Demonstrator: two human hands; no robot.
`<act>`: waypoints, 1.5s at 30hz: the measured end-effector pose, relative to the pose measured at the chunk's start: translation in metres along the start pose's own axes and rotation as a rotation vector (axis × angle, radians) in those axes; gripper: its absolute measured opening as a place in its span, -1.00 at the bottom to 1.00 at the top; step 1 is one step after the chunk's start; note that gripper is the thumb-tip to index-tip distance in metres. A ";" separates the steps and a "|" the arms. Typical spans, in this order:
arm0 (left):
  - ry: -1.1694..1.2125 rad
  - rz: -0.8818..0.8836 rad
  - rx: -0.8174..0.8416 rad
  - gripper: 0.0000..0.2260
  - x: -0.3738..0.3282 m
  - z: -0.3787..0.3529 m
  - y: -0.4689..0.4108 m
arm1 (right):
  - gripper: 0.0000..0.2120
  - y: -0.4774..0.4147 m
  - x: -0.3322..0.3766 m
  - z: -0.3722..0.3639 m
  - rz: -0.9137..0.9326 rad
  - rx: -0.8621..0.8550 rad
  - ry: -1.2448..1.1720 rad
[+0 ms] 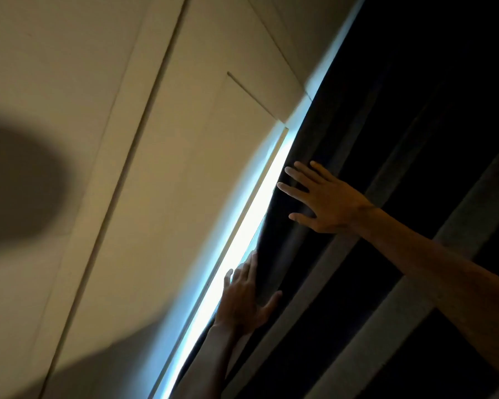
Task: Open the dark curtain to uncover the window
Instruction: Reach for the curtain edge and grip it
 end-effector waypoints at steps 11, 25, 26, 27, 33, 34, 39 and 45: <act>0.102 -0.053 0.033 -0.16 0.008 -0.044 0.001 | -0.26 -0.015 -0.027 -0.027 0.007 0.205 0.128; 0.206 0.240 0.263 0.35 0.017 -0.090 -0.013 | 0.36 -0.015 -0.030 -0.067 -0.035 0.482 0.358; 0.228 0.223 0.275 0.35 0.015 -0.096 -0.014 | 0.38 -0.016 -0.032 -0.071 -0.036 0.510 0.365; 0.241 0.207 0.286 0.34 0.013 -0.101 -0.015 | 0.39 -0.018 -0.034 -0.074 -0.032 0.528 0.373; 0.231 0.148 0.316 0.24 0.013 -0.127 -0.015 | 0.39 -0.023 -0.041 -0.083 -0.034 0.644 0.450; 0.220 0.141 0.328 0.24 0.014 -0.130 -0.015 | 0.36 -0.022 -0.041 -0.085 -0.034 0.646 0.470; 0.221 0.117 0.364 0.20 0.012 -0.138 -0.023 | 0.18 -0.025 -0.041 -0.086 -0.027 0.626 0.533; 0.253 0.130 0.352 0.22 0.011 -0.140 -0.023 | -0.02 -0.022 -0.041 -0.083 -0.065 0.650 0.492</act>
Point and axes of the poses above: each hand's wrist, its own y-axis away from the middle knuckle, its own z-axis out of the back of the hand, x = y × z, the point moved 6 cm from there along -y, towards the middle knuckle, and after that the axes turned 6 degrees about -y, right-handed, at the moved point
